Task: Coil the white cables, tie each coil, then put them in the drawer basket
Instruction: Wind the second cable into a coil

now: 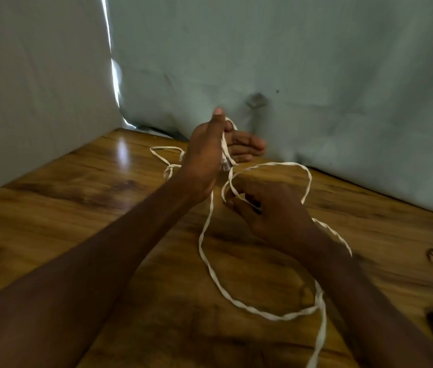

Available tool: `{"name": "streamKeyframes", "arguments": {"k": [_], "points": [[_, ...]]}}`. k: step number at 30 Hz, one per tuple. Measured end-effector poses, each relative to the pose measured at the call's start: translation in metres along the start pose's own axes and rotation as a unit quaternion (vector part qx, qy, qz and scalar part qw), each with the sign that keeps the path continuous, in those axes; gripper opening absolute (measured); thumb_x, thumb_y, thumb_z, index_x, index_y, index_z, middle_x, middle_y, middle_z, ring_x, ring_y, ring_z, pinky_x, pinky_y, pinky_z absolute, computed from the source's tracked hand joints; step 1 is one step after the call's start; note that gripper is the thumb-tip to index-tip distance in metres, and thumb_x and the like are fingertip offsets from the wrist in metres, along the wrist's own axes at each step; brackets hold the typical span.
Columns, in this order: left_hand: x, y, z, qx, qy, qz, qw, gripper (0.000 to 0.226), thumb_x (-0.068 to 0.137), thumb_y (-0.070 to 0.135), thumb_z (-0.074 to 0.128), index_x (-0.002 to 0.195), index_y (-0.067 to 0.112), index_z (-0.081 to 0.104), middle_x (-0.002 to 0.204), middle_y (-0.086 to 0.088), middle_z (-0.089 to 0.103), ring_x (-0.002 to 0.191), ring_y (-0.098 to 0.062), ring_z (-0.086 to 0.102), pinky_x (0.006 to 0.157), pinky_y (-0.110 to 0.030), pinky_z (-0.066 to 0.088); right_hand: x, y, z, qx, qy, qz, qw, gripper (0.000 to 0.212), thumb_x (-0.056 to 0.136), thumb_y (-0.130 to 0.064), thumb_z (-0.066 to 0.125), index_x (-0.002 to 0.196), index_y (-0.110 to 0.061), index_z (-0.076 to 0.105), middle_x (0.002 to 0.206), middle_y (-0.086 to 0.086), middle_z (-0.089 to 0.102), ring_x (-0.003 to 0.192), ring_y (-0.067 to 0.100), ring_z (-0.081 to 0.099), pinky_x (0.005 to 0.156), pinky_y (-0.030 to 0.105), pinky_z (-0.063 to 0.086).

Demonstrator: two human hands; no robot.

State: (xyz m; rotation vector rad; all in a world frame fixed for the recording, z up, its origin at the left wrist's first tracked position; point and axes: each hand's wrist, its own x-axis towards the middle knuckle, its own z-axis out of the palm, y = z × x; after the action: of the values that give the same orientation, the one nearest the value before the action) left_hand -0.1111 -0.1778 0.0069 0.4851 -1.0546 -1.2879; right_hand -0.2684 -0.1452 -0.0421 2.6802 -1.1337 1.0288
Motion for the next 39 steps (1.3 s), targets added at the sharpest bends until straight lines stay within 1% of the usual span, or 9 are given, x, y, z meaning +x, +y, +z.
{"name": "streamKeyframes", "arguments": {"k": [2,6,9,13,19,22,27,33,39], "points": [[-0.003,-0.003,0.002,0.152,-0.026,0.028,0.988,0.048,0.113,0.041,0.024,0.084,0.01,0.044,0.077,-0.021,0.075,0.067,-0.03,0.074,0.057,-0.027,0.057,-0.001,-0.004,-0.006,0.035,0.031,0.005,0.999,0.026,0.095,-0.045,0.062,0.095,-0.022,0.075,0.076,-0.014,0.067,0.066,0.006,0.06,0.061,0.028,0.049],[-0.01,-0.009,-0.002,0.396,-0.054,0.132,0.907,0.043,0.114,0.033,0.033,0.089,0.006,0.055,0.066,0.004,0.062,0.061,-0.008,0.062,0.059,-0.02,0.047,0.0,-0.01,-0.016,0.189,0.072,0.062,0.977,0.008,0.092,-0.019,0.078,0.09,-0.011,0.078,0.068,-0.018,0.067,0.06,0.004,0.062,0.059,0.016,0.043],[-0.013,-0.006,-0.002,0.404,-0.07,0.124,0.904,0.048,0.114,0.032,0.034,0.09,-0.004,0.055,0.064,-0.006,0.054,0.052,-0.011,0.052,0.049,-0.021,0.042,0.004,-0.019,-0.026,0.397,0.098,0.136,0.902,0.008,0.093,-0.008,0.073,0.098,-0.001,0.069,0.064,-0.006,0.071,0.048,0.002,0.054,0.049,0.016,0.04],[-0.016,0.004,0.0,0.382,-0.121,0.057,0.915,0.051,0.113,0.03,0.037,0.082,-0.006,0.054,0.054,-0.014,0.047,0.041,-0.019,0.042,0.044,-0.021,0.034,0.008,-0.016,-0.043,0.562,0.143,0.186,0.793,0.021,0.097,-0.005,0.062,0.116,-0.01,0.056,0.067,-0.001,0.063,0.043,0.005,0.036,0.041,0.02,0.028],[-0.019,0.012,0.006,0.309,-0.225,-0.037,0.923,0.055,0.111,0.039,0.04,0.067,0.009,0.056,0.043,-0.007,0.037,0.036,-0.018,0.026,0.045,-0.027,0.022,0.009,-0.004,-0.038,0.63,0.172,0.224,0.724,0.011,0.098,-0.006,0.061,0.106,-0.014,0.061,0.079,0.004,0.064,0.043,0.003,0.032,0.037,0.015,0.026],[-0.018,0.01,0.005,0.277,-0.226,-0.064,0.932,0.049,0.111,0.034,0.043,0.073,0.003,0.051,0.04,-0.005,0.033,0.035,-0.017,0.019,0.042,-0.024,0.018,0.009,0.0,-0.035,0.588,0.207,0.27,0.734,0.01,0.095,-0.011,0.069,0.102,-0.011,0.063,0.074,0.003,0.065,0.042,0.005,0.03,0.036,0.017,0.025],[-0.016,0.007,0.001,0.187,-0.244,-0.17,0.936,0.044,0.11,0.04,0.039,0.074,0.016,0.042,0.04,0.0,0.031,0.033,-0.01,0.013,0.039,-0.023,0.01,0.007,0.002,-0.032,0.51,0.24,0.314,0.764,0.016,0.089,-0.02,0.078,0.094,-0.011,0.066,0.066,0.003,0.062,0.042,0.008,0.032,0.038,0.018,0.025],[-0.023,0.005,0.015,0.373,-0.251,-0.137,0.883,0.052,0.11,0.049,0.033,0.075,0.013,0.046,0.047,-0.007,0.043,0.038,-0.015,0.034,0.043,-0.021,0.023,0.006,0.001,-0.035,0.462,0.296,0.299,0.781,0.021,0.087,-0.018,0.081,0.095,-0.004,0.068,0.062,0.004,0.06,0.041,0.008,0.038,0.041,0.02,0.026],[-0.019,-0.001,0.014,0.207,-0.19,-0.143,0.949,0.044,0.111,0.043,0.038,0.078,0.016,0.047,0.048,-0.005,0.046,0.034,-0.012,0.03,0.041,-0.02,0.025,0.006,0.004,-0.033,0.468,0.278,0.316,0.777,0.021,0.091,-0.023,0.078,0.1,-0.007,0.068,0.064,0.0,0.061,0.045,0.011,0.034,0.041,0.02,0.026]]}}
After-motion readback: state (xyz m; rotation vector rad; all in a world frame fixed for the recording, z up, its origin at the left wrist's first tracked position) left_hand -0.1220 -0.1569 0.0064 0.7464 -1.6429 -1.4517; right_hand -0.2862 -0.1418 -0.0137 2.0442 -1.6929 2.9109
